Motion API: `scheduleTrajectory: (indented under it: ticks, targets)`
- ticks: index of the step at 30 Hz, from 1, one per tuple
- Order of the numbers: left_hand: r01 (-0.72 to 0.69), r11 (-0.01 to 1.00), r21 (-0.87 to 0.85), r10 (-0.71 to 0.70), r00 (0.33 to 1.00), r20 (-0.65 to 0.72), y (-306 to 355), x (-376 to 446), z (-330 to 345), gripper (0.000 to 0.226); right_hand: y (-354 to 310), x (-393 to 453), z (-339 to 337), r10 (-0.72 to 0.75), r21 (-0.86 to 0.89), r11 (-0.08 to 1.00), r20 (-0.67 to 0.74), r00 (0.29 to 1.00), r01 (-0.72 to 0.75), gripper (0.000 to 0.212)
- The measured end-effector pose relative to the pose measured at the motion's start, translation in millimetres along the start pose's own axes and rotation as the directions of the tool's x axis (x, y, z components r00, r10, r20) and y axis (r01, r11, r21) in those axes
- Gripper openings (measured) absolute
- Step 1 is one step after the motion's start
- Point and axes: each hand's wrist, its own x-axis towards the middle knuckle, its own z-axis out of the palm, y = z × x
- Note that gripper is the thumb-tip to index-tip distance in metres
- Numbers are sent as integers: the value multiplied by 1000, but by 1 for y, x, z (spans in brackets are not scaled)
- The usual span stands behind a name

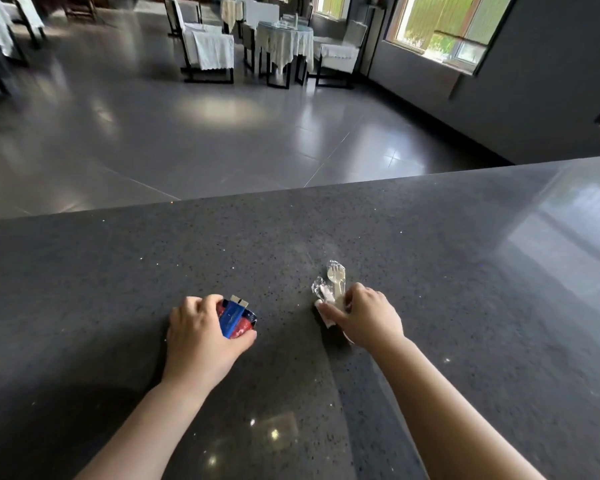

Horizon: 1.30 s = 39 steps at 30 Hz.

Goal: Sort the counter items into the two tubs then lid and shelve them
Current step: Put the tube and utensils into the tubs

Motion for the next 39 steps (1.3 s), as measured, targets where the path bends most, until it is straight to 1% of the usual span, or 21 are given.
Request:
scheduleTrajectory:
  ticks: [2, 4, 8, 11, 14, 17, 19, 21, 24, 26, 28, 31, 32, 36, 37, 39]
  targets:
    - [5, 1000, 2, -5, 1000, 7, 2, -1, -1, 73, -9, -4, 1, -18, -43, 999, -14, 1000, 17, 65]
    - [1, 1000, -11, -1, 1000, 2, 2, -3, -2, 72, -19, -4, 1, -33, -70, 997, 3, 999, 34, 66]
    - [-5, 1000, -14, 6, 1000, 30, 2, -4, -5, 73, -33, -3, 2, -57, -103, 992, 138, 989, 71, 56]
    - [-9, 1000, -27, 11, 998, 69, 1, -5, -7, 73, -34, -10, 3, -54, -112, 991, 170, 984, 74, 49]
    - [-28, 999, -30, 31, 993, 112, -3, -8, -9, 74, -34, -20, 6, -85, -135, 985, 185, 979, 111, 38]
    - [-56, 998, 6, 55, 988, 142, -7, -11, -12, 86, -33, -31, 9, -95, -132, 984, 173, 980, 119, 27]
    - [-61, 998, 19, 58, 988, 142, -10, -14, -16, 98, -33, -37, 10, -97, -124, 985, 163, 982, 118, 27]
    - [-56, 998, 19, 53, 992, 115, -16, -18, -21, 101, -33, -42, 9, -100, -117, 986, 170, 980, 120, 29]
    - [-15, 1000, -23, 17, 995, 97, -27, -28, -29, 91, -34, -47, 7, -108, -113, 985, 188, 976, 130, 31]
    - [12, 997, -74, -3, 993, 117, -31, -36, -32, 77, -35, -49, 6, -111, -100, 986, 181, 977, 131, 29]
    - [23, 990, -138, -9, 994, 107, -32, -38, -34, 61, -37, -52, 5, -113, -84, 988, 169, 979, 129, 26]
    - [-42, 986, -163, 49, 998, 44, -24, -30, -38, 37, -38, -55, 3, -111, -70, 990, 144, 983, 122, 25]
    - [-70, 986, -152, 75, 997, 26, -19, -25, -39, 33, -38, -55, 3, -107, -68, 991, 133, 985, 116, 26]
    - [-133, 973, -187, 133, 991, -11, 5, -5, -35, 47, -36, -58, 1, -96, -69, 992, 105, 990, 103, 28]
    - [-154, 973, -172, 154, 988, -13, 10, -2, -30, 49, -36, -58, 1, -98, -66, 992, 100, 990, 105, 28]
    - [-190, 980, -59, 189, 982, -12, 14, 0, -19, 49, -35, -60, 0, -103, -61, 992, 89, 991, 109, 29]
